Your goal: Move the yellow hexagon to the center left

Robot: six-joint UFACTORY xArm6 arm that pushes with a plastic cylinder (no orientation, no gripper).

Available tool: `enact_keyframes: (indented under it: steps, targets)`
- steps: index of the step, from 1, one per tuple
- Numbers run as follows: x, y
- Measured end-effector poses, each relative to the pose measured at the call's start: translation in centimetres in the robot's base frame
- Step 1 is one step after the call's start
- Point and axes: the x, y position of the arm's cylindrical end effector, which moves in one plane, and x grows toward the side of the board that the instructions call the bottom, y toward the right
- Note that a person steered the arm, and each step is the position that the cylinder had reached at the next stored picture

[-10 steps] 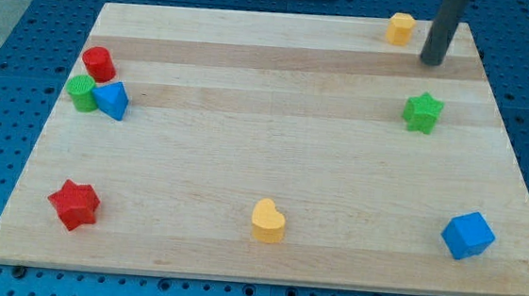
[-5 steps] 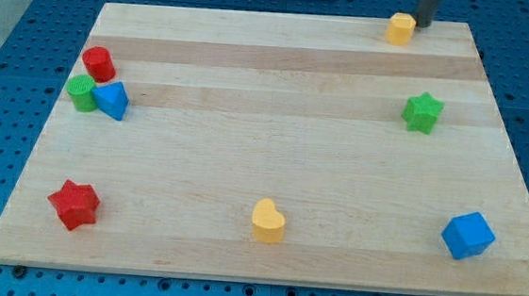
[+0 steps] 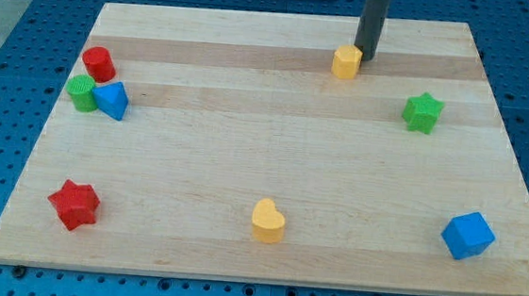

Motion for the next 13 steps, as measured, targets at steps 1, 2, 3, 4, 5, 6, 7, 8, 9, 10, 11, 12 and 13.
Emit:
enact_keyframes:
  steps: [1, 2, 3, 4, 5, 6, 7, 8, 9, 10, 11, 12, 13]
  targets:
    - [3.4, -1.2]
    - [6.9, -2.5]
    - [8.2, -4.3]
    - [8.2, -4.3]
    - [7.0, -3.3]
    - [5.2, -2.6]
    - [5.2, -3.3]
    - [5.2, -6.4]
    - [5.4, -10.5]
    - [5.6, -15.1]
    - [6.4, -21.3]
    - [6.4, -25.3]
    - [5.5, -22.5]
